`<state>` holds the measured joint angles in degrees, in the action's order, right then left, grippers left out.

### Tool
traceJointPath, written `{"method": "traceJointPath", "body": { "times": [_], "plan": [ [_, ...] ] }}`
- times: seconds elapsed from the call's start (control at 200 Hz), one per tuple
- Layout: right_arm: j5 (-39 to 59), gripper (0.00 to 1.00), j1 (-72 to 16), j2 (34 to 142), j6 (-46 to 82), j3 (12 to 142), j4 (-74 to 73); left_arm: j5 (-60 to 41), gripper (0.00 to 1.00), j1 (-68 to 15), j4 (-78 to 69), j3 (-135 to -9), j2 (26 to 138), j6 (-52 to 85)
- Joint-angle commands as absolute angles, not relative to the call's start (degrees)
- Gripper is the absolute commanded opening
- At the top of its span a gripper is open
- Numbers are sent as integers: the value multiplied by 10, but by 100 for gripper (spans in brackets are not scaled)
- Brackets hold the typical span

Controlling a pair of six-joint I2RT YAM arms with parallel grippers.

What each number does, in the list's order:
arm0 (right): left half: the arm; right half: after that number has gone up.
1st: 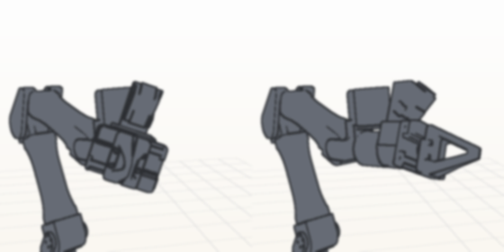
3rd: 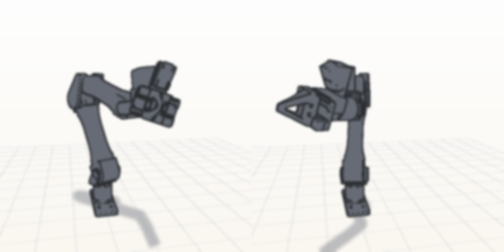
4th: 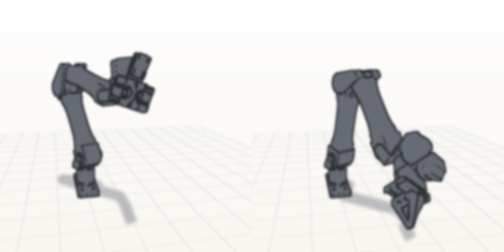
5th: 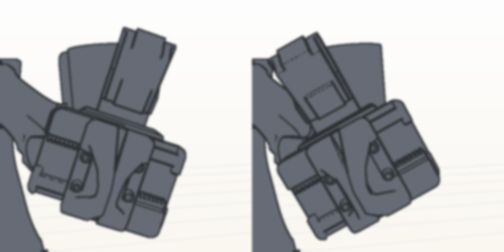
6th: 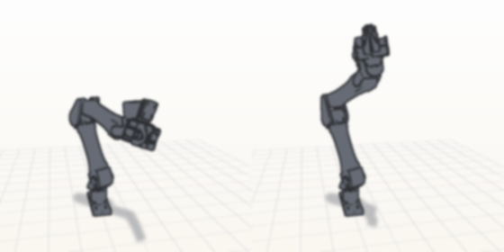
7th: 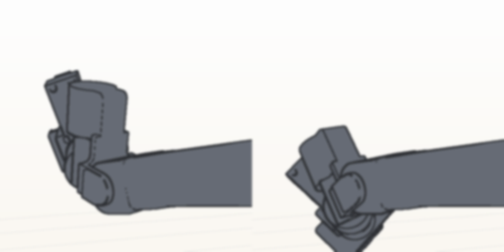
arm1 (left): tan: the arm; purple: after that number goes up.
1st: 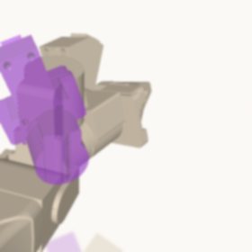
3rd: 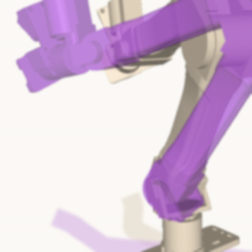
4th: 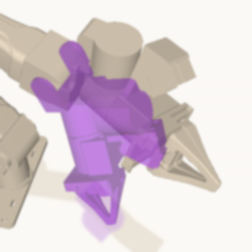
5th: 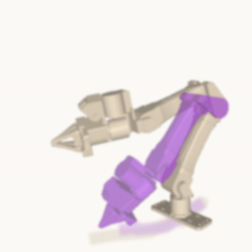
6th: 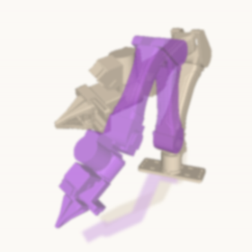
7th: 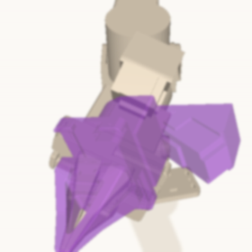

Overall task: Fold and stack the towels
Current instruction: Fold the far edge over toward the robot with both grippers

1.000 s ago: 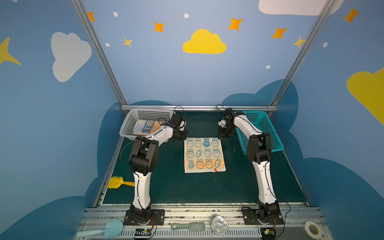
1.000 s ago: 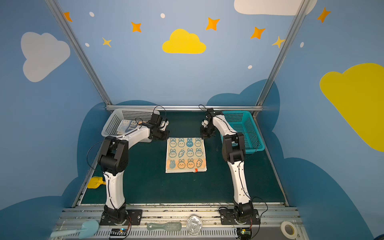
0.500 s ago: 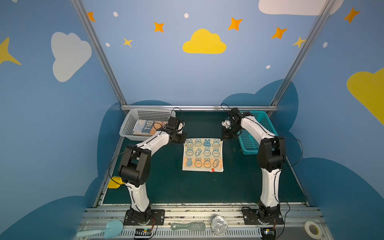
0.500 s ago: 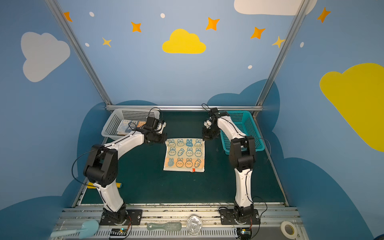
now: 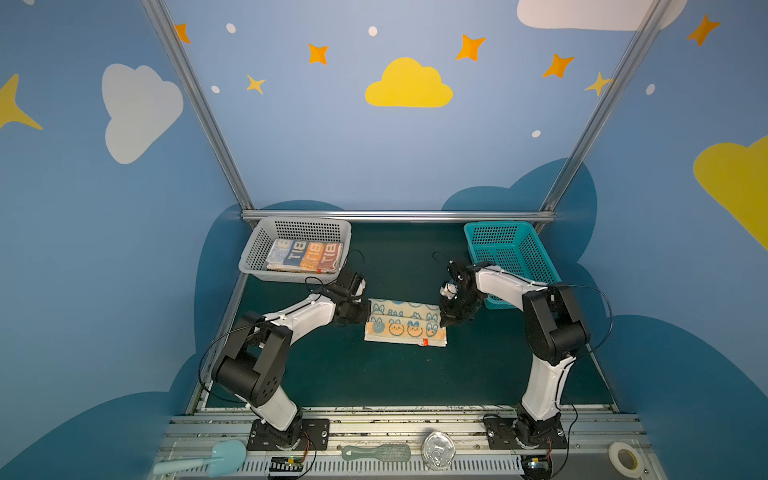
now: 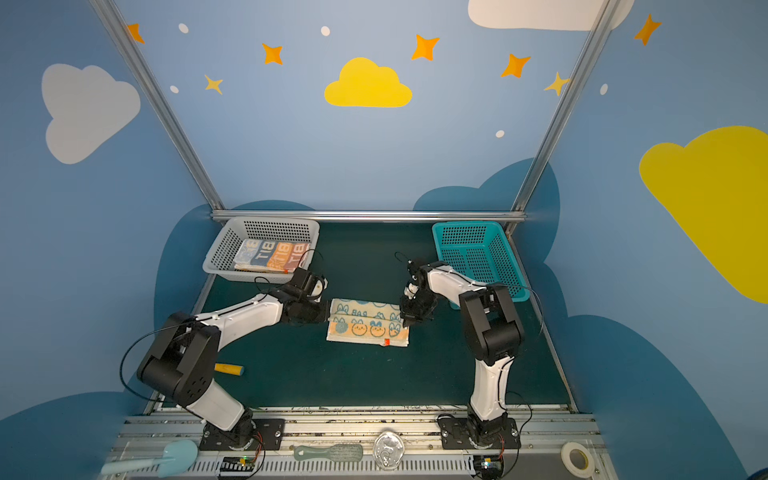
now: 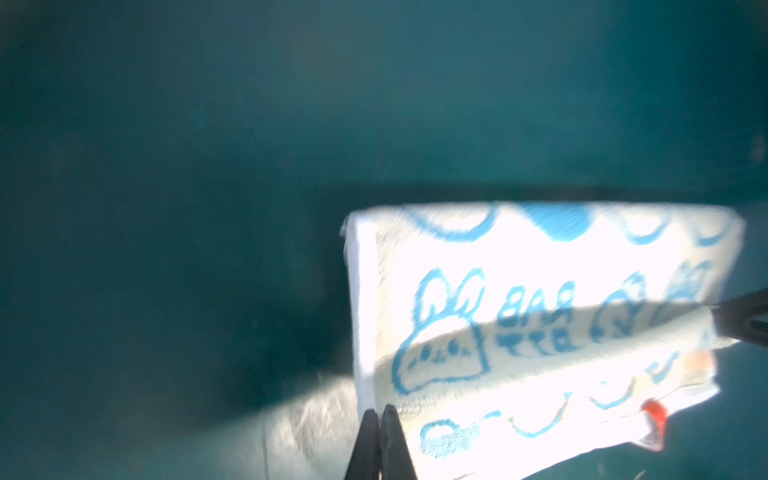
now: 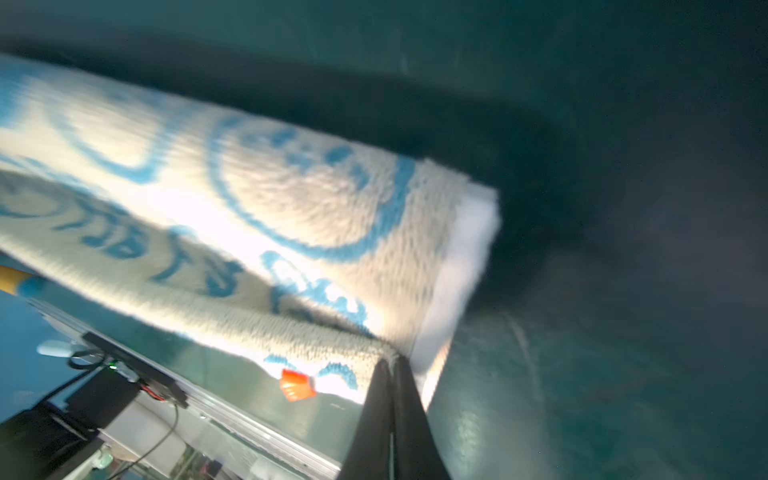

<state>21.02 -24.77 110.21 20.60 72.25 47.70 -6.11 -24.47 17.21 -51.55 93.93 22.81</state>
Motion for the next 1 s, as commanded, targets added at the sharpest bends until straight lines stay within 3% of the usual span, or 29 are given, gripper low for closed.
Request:
{"method": "traceJointPath", "body": {
  "times": [0.0,0.2,0.36,0.571,0.996],
  "plan": [
    [197,0,-245,1116,232,715,440,-79,3,-251,153,-512,967,257],
    [193,0,-232,1163,240,764,442,-48,3,-248,181,-578,1019,246],
    [194,0,-209,1220,231,876,490,-33,3,-224,212,-668,1068,222],
    [205,0,-191,1223,209,980,555,-13,3,-214,260,-754,1053,201],
    [199,0,-185,1142,199,916,555,-28,3,-223,239,-692,989,210]
  ]
}}
